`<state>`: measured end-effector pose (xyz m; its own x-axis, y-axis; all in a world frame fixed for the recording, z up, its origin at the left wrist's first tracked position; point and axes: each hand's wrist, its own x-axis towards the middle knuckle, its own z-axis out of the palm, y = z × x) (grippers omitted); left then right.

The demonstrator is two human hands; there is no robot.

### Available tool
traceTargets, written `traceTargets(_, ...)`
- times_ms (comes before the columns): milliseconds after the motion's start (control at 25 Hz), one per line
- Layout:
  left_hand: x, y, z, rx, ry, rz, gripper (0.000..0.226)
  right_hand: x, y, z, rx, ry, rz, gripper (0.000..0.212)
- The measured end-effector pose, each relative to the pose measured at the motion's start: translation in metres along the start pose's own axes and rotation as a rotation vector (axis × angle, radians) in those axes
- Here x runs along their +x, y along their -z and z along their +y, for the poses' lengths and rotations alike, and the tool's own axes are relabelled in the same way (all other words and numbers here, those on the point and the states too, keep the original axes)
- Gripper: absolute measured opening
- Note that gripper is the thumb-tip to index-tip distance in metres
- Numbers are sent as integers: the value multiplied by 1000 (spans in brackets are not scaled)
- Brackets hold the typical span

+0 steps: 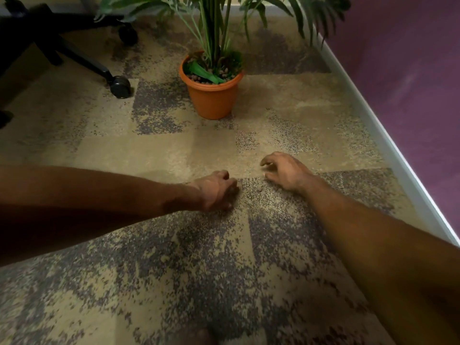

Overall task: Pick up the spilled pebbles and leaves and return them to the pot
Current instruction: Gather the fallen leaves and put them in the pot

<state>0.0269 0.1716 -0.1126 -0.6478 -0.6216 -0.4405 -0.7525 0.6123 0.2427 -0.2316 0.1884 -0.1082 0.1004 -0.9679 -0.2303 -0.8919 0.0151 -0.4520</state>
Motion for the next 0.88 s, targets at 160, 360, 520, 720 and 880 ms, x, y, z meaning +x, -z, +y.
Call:
traceTargets(160, 0, -16, 13, 68, -85, -121, 36, -15, -5, 0, 13, 5, -83, 31)
traceTargets(360, 8, -31, 9, 83, -117, -167, 28, -27, -30, -11, -33, 26, -106, 14)
traceTargets(520, 9, -27, 6, 47, -79, -149, 17, -21, -31, -18, -15, -13, -132, 20)
traceTargets(720, 7, -10, 12, -149, -43, -38, 6, -11, -16, -16, 365, -182, -106, 11)
traceTargets(880, 22, 34, 35, -491, -102, 197, 7, -3, 14, -16, 909, -450, -190, 10)
